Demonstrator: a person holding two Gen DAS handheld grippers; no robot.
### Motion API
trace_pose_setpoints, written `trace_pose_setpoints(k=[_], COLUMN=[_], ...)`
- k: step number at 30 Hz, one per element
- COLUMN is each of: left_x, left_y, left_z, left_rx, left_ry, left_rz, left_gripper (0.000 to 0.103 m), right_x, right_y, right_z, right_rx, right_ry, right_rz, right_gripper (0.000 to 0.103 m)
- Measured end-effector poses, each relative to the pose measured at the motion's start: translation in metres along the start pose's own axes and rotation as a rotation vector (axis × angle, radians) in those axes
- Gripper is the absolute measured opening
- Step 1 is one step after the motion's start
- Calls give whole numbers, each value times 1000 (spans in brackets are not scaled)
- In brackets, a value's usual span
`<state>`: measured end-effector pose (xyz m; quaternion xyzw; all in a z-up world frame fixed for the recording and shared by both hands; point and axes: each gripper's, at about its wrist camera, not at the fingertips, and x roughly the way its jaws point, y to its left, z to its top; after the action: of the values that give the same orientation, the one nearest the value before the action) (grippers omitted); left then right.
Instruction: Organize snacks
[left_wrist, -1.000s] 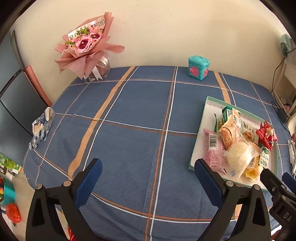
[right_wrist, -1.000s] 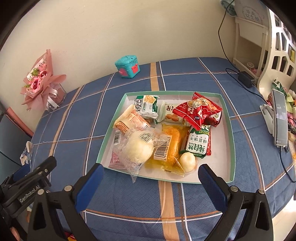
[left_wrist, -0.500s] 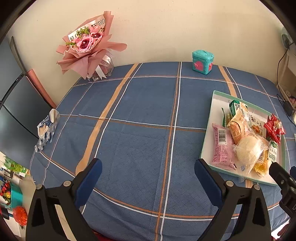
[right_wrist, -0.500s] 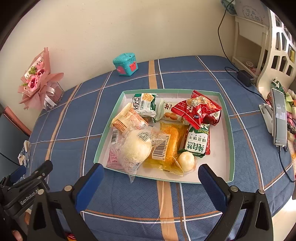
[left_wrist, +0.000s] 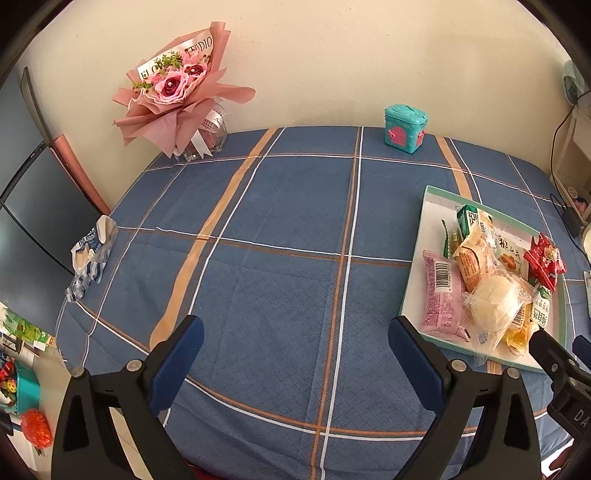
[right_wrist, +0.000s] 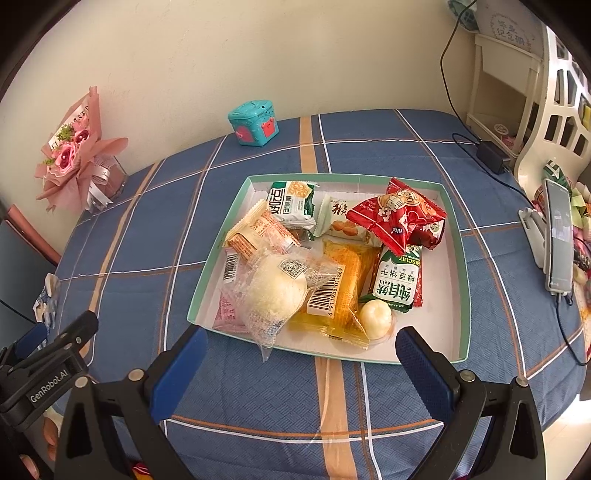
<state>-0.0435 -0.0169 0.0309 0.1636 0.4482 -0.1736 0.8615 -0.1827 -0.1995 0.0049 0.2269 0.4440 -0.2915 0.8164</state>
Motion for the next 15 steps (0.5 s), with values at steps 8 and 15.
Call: trace_pose_setpoints(k=[8,15], left_x=[0,0], left_y=[0,-1], left_z=[0,0], left_rx=[1,1], left_ry=[5,5], left_rz=[-5,3], left_gripper=[100,100], right_x=[1,3], right_y=[-1,-1], right_z=[0,-1], right_rx=[-2,0], right_ry=[7,12], right_rz=[0,0], right_gripper=[103,103])
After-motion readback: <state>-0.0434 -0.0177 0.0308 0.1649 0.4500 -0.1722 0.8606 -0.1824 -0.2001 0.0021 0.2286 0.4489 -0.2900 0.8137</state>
